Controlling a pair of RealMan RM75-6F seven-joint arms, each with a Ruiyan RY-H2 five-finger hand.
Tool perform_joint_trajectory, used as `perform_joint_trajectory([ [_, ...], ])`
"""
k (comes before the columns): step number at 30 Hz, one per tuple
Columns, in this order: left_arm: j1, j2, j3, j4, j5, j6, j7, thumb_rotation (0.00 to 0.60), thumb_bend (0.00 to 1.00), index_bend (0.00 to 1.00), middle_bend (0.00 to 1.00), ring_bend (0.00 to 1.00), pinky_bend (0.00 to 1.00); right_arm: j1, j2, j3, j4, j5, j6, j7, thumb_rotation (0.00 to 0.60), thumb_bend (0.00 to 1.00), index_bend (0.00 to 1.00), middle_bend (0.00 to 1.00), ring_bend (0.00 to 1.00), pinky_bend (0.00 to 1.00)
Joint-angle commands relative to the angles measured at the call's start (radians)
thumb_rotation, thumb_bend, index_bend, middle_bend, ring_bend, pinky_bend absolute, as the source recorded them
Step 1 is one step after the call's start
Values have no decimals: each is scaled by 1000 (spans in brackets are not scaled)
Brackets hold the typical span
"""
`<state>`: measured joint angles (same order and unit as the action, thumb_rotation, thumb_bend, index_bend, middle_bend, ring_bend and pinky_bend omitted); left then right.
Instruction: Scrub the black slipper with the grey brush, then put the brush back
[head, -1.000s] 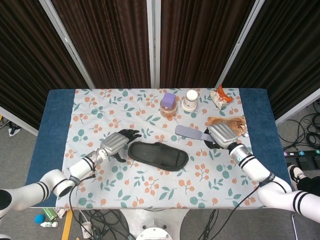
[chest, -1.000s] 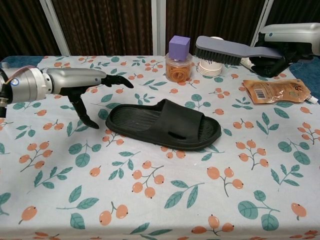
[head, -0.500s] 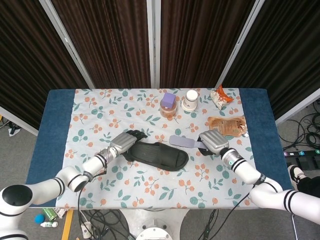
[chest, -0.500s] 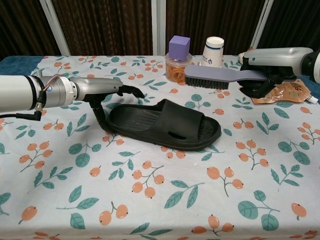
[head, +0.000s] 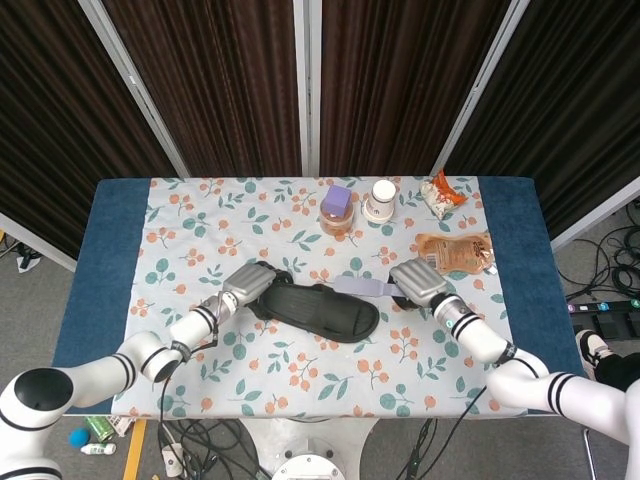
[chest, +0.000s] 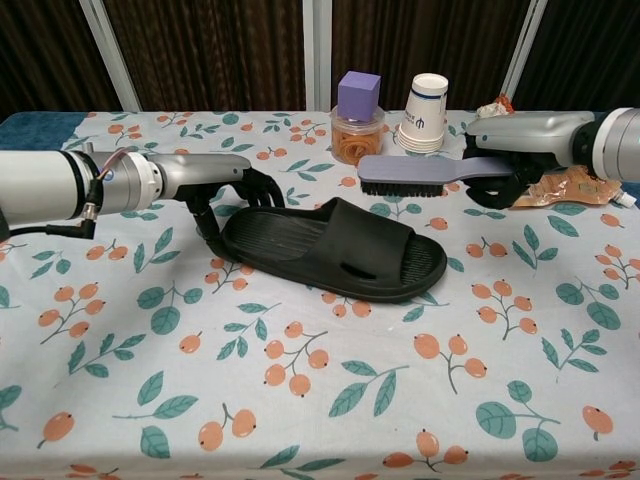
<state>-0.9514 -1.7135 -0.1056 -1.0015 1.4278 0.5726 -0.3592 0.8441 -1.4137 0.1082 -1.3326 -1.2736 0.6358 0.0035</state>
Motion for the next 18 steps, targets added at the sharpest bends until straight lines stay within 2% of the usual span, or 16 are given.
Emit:
perform_joint_trajectory([
  [1,-1,0,1,-2,-6,0,2,600,230,385,450,277,191,19,-37,3,28,-21,-5,8,600,827,1000,1000,1000,1000],
  [9,-5,1,0,-4,-28,-6,13,600,230,385,450,277,191,47,-112,-22,79,-68,-6,-35,600,828,1000,1000,1000,1000],
  [18,-6,-2,2,3,-44,-10,23,600,230,385,450,277,191,27,-55,-105,0,-182,21,-7,600,829,1000,1000,1000,1000],
])
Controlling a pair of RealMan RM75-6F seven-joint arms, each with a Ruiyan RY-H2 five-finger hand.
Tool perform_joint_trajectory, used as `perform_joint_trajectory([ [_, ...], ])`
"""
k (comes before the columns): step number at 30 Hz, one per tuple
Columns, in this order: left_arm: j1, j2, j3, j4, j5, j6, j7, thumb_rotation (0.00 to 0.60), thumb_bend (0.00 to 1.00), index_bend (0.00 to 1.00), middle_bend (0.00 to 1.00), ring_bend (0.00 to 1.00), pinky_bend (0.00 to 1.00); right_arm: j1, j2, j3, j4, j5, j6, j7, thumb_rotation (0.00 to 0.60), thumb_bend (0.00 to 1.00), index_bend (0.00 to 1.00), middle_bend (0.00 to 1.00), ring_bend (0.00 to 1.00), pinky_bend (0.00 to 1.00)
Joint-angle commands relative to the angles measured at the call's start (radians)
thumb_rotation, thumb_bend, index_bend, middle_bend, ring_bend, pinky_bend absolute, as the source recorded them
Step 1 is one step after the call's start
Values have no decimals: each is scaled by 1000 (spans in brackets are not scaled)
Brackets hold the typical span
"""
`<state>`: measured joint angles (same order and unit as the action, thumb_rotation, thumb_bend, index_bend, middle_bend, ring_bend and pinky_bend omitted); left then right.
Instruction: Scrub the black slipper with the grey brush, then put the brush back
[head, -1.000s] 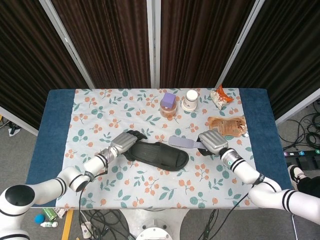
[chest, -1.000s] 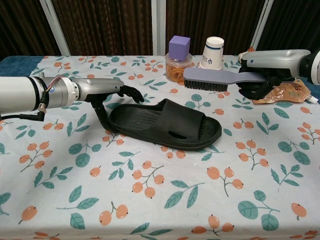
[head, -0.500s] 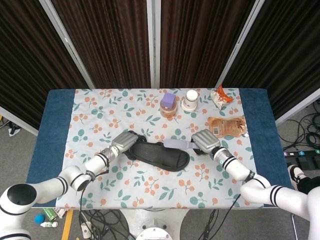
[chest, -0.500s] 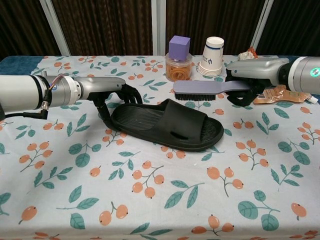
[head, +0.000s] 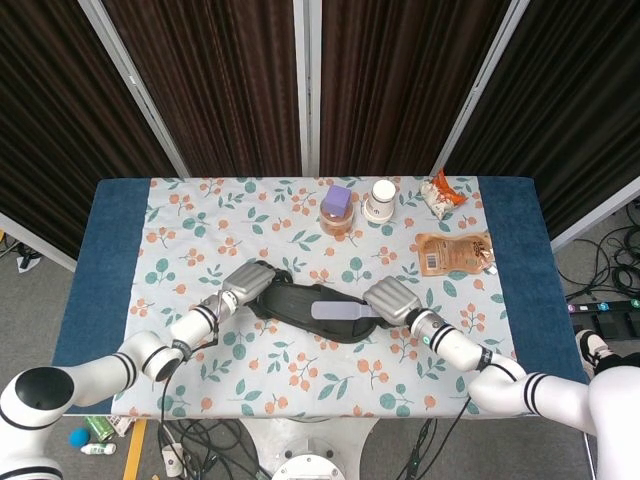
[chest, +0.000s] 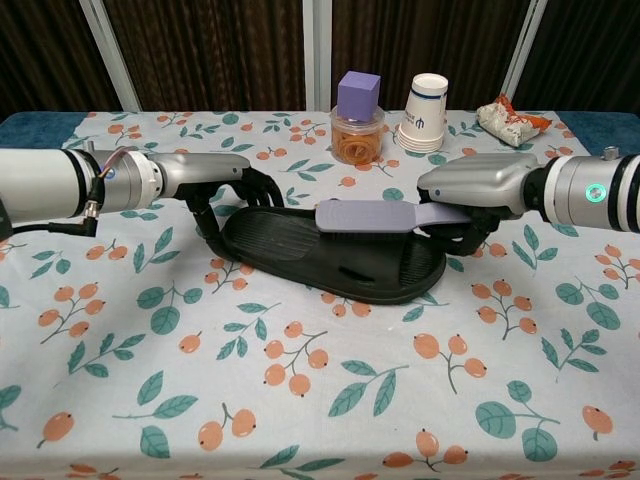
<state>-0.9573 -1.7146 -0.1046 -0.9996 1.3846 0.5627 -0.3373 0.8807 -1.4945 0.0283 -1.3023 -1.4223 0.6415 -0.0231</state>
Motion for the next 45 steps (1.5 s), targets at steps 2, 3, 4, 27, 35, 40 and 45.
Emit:
perform_joint_trajectory([
  [2,0,-2,1,2,-3,0,3,600,230,385,450,277,191,-16,52,-41,-56,-61,28,39,600,830,1000,1000,1000,1000],
  [3,-1,-2,2,2,-3,0,4,600,230,385,450,277,191,-20,61,-43,-64,-70,40,50,600,830,1000,1000,1000,1000],
  [4,0,-2,2,1,-4,1,4,600,230,385,450,277,191,-25,68,-42,-68,-77,57,64,600,830,1000,1000,1000,1000],
  [27,-7,9,2,-14,-21,-1,29,600,231,384,450,277,191,-19,15,-64,26,-127,85,179,600,829,1000,1000,1000,1000],
  [35,-6,14,1,-24,-23,5,40,600,231,385,450,277,191,-42,36,-25,50,-109,162,230,600,829,1000,1000,1000,1000],
  [40,-9,16,-1,-28,-26,4,46,600,231,385,450,277,191,-13,-28,15,153,-48,100,212,600,828,1000,1000,1000,1000],
  [45,-9,16,-1,-26,-30,1,48,600,231,385,450,277,191,2,-83,-4,195,-62,65,211,600,828,1000,1000,1000,1000],
])
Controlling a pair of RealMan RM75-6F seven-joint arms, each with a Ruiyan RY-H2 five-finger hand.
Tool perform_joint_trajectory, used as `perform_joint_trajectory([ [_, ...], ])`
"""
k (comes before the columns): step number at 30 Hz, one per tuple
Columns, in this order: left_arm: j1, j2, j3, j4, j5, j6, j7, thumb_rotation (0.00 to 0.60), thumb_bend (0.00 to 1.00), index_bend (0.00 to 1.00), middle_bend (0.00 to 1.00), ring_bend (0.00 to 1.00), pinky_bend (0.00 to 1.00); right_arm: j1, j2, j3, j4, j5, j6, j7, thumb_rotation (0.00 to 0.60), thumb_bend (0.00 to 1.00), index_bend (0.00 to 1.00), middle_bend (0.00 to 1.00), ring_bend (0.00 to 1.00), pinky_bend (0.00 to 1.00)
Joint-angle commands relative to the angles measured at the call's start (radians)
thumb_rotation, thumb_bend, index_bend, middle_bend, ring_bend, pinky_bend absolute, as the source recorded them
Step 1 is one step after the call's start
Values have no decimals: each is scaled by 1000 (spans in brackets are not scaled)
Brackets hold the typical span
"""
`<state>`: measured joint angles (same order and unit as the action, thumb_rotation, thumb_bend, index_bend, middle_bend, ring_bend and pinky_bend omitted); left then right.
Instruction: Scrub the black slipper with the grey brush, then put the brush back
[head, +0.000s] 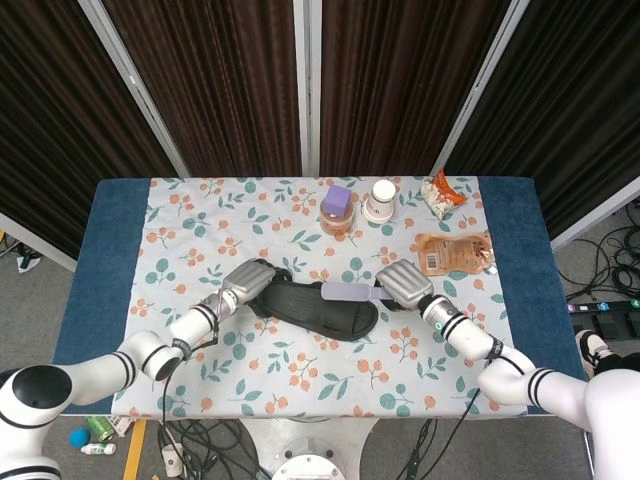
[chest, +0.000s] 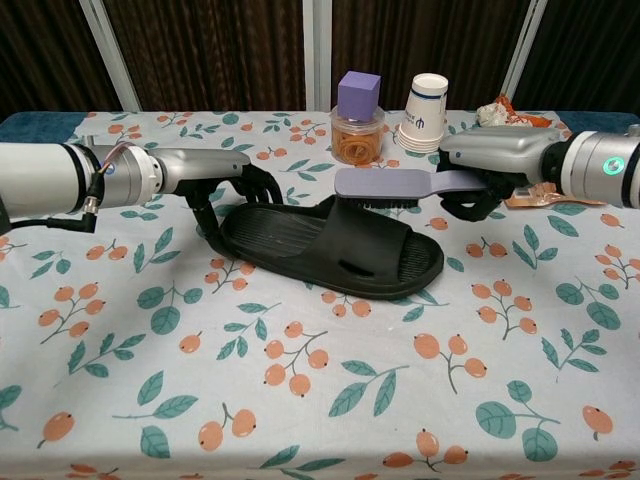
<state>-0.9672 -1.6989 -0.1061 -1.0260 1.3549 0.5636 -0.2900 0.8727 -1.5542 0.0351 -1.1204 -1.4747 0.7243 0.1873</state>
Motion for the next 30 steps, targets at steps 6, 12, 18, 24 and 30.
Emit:
perform_joint_trajectory([
  [6,0,-2,1,8,-1,-2,-2,600,231,385,450,277,191,-9,12,-85,-42,-99,22,38,600,829,1000,1000,1000,1000],
  [12,2,1,3,4,1,2,0,600,232,384,450,277,191,-39,70,-132,-104,-151,84,74,600,829,1000,1000,1000,1000],
  [18,7,21,4,-33,14,26,4,600,230,208,289,164,189,-84,136,-91,-123,-106,173,136,600,829,1000,1000,1000,1000],
  [24,36,90,-1,-129,51,121,-6,600,229,115,109,25,116,-99,172,-57,-87,7,101,92,600,821,1000,1000,1000,1000],
  [30,107,198,-15,-245,71,269,-36,600,226,115,109,23,111,-109,115,-43,-2,96,17,33,600,746,1000,956,954,1000],
])
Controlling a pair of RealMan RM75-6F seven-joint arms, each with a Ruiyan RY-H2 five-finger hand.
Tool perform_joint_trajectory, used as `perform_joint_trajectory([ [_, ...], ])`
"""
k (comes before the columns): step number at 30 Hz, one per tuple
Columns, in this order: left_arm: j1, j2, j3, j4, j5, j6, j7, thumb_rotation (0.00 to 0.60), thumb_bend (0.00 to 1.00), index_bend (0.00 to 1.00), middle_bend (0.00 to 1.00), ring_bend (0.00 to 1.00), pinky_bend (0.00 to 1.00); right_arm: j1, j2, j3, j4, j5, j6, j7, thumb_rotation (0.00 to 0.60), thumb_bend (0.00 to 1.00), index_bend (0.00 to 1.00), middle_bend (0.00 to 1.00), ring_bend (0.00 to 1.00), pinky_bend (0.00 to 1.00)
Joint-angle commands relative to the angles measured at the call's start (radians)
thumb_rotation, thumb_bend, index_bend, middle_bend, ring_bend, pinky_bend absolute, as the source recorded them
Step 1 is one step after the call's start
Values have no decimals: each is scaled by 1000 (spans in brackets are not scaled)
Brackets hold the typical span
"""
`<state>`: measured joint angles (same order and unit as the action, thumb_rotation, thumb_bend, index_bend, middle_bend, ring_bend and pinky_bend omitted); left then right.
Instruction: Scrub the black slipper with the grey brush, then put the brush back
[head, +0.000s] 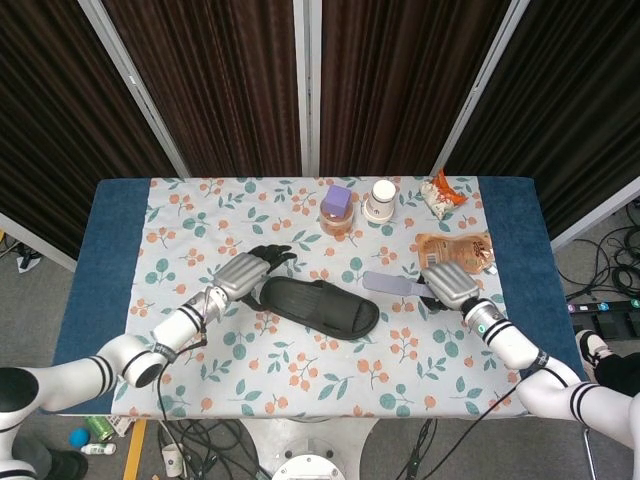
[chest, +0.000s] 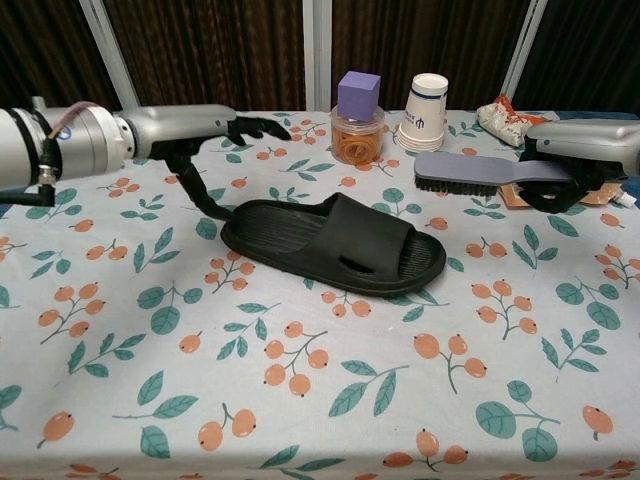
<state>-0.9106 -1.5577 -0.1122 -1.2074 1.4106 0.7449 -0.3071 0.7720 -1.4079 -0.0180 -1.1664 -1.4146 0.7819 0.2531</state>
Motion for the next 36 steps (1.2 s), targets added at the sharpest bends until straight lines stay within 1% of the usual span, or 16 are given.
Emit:
perform_joint_trajectory([
  [1,67,71,-10,-76,15,116,-20,600,223,115,109,23,111,-8,-38,12,52,41,-48,-41,600,706,994,915,907,992],
  [3,107,99,-9,-99,9,176,-14,600,216,115,109,23,111,-11,-49,13,63,54,-65,-56,600,605,904,794,776,894],
  [5,146,122,-9,-115,-1,229,-9,600,209,115,109,23,111,-16,-54,18,64,70,-73,-68,600,492,735,651,618,718],
  [8,195,154,-6,-133,-13,284,-13,600,205,115,109,23,111,-20,-48,23,51,102,-100,-104,600,253,357,377,310,407],
  [10,223,169,0,-139,-16,313,-18,600,204,115,109,23,111,-24,-40,27,33,123,-111,-123,600,134,133,222,145,254],
  [12,254,183,5,-145,-18,345,-29,600,204,115,109,23,111,-31,-28,34,8,142,-110,-139,600,57,18,100,41,150],
  [14,282,199,11,-151,-19,372,-37,600,203,115,109,23,111,-38,-9,39,-23,156,-106,-156,600,10,0,15,0,48],
  [16,305,212,16,-154,-20,393,-40,600,200,115,109,23,111,-44,15,41,-53,162,-97,-172,600,0,0,0,0,5],
  [20,359,261,39,-173,-20,425,-45,600,193,115,109,23,111,-71,108,37,-152,172,-64,-212,600,0,0,0,0,0],
  [23,404,313,61,-189,-34,438,-28,600,193,115,109,24,111,-121,192,44,-234,165,26,-211,600,3,0,1,0,1],
  [24,418,325,65,-196,-40,447,-13,600,193,115,111,23,111,-143,212,48,-255,158,72,-210,600,16,0,12,1,15],
  [26,468,347,71,-204,-73,493,49,600,193,117,119,24,114,-201,249,50,-291,130,191,-212,600,120,26,134,68,137],
  [28,518,360,76,-210,-104,547,124,600,192,127,130,24,115,-269,269,46,-306,104,326,-248,600,205,129,258,187,264],
  [29,539,363,77,-214,-116,573,159,600,192,131,132,24,116,-297,272,43,-309,97,379,-275,600,238,182,287,233,313],
  [32,605,369,83,-234,-140,654,242,600,192,135,133,24,116,-379,292,29,-355,79,501,-304,600,283,210,276,253,356],
  [36,668,375,98,-280,-138,726,313,600,190,136,133,24,116,-460,320,1,-413,36,592,-260,600,283,135,182,140,256],
])
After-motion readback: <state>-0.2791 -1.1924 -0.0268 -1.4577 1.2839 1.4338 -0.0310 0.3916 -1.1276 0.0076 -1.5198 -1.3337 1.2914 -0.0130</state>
